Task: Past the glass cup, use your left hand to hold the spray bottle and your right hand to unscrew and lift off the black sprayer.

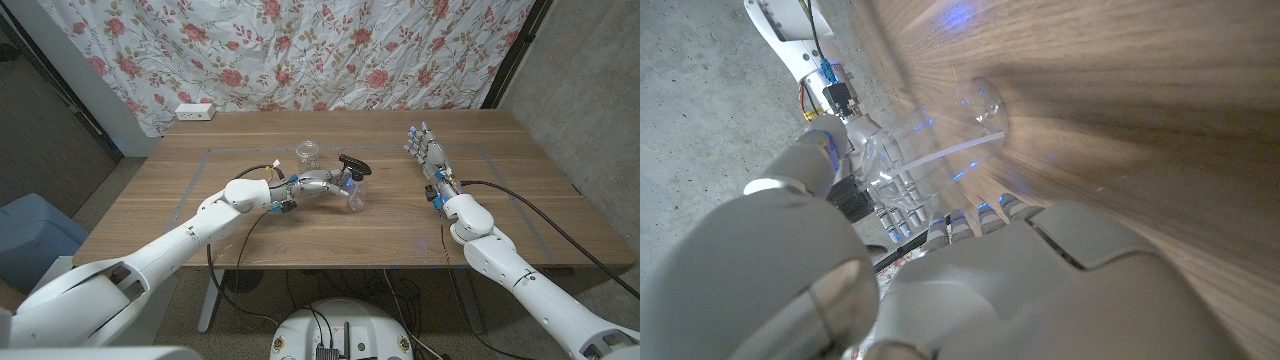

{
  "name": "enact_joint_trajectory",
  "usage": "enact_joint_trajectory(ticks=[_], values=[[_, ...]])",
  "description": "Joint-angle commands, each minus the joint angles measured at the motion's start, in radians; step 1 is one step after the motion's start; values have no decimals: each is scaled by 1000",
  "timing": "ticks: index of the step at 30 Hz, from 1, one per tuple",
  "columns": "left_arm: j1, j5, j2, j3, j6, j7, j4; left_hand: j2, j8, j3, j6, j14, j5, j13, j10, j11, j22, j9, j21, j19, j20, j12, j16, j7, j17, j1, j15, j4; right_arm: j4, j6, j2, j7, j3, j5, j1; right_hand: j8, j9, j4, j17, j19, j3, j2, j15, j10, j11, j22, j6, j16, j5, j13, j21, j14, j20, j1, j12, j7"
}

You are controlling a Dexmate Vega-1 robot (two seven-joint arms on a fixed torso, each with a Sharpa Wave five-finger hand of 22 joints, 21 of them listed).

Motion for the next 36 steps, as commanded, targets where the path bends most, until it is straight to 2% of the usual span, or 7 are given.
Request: enact_joint_trajectory(ticks=[1,10,16,21,24,28,36], values=[[-13,17,-30,9,-26,19,47,-4,14,-9,32,16,-3,3,17,-3,2,4,8,18,-20,7,4,-4,5,19,-11,-1,9,4,0,10,1,4,5,6,3,-10,0,4,2,-7,2,0,6,3,5,6,1,2,-1,6,3,-2,0,2],[-21,9,-65,11,-49,23,102,-8,33,-18,89,80,-3,6,72,1,2,8,11,55,-16,18,11,9,5,45,-28,-2,3,-1,-6,7,5,5,4,6,3,-12,-3,5,1,-10,5,-1,6,3,6,7,1,2,-1,7,5,-4,-1,4],[-22,3,-86,11,-67,27,130,-2,47,-21,131,149,4,10,128,3,2,13,12,90,-6,28,18,15,6,83,-33,-3,-1,1,-8,2,9,6,-2,6,3,-13,-5,6,2,-10,6,1,6,3,7,6,0,2,0,5,7,-5,0,2],[-23,4,-103,14,-82,34,146,0,63,-25,169,208,10,15,179,0,2,17,15,128,-10,39,22,20,6,119,-43,-3,0,3,-7,1,10,6,-4,6,3,-13,-6,7,2,-11,6,0,6,3,8,6,0,2,0,5,8,-7,-1,0],[-27,8,-114,18,-88,34,157,0,70,-27,184,226,11,17,197,-5,2,19,15,139,-19,42,23,11,6,132,-50,-4,1,4,-7,2,11,9,-6,6,3,-14,-7,7,2,-11,6,-1,6,3,8,6,0,2,0,5,9,-8,-1,0],[-24,23,-123,21,-103,57,162,-2,86,-33,218,276,10,21,236,-6,2,22,13,160,-29,48,27,18,7,162,-60,-4,3,6,-6,1,12,11,-8,7,3,-14,-8,7,3,-11,6,-1,6,3,9,7,0,2,0,5,9,-9,-1,-1],[-5,23,-140,16,-126,95,170,-5,144,-61,315,393,11,36,350,-20,3,34,13,219,-53,71,37,19,10,236,-82,-3,6,2,-6,2,13,13,-6,6,3,-16,-10,7,4,-11,6,-1,6,3,9,7,0,2,0,5,10,-10,0,-3]])
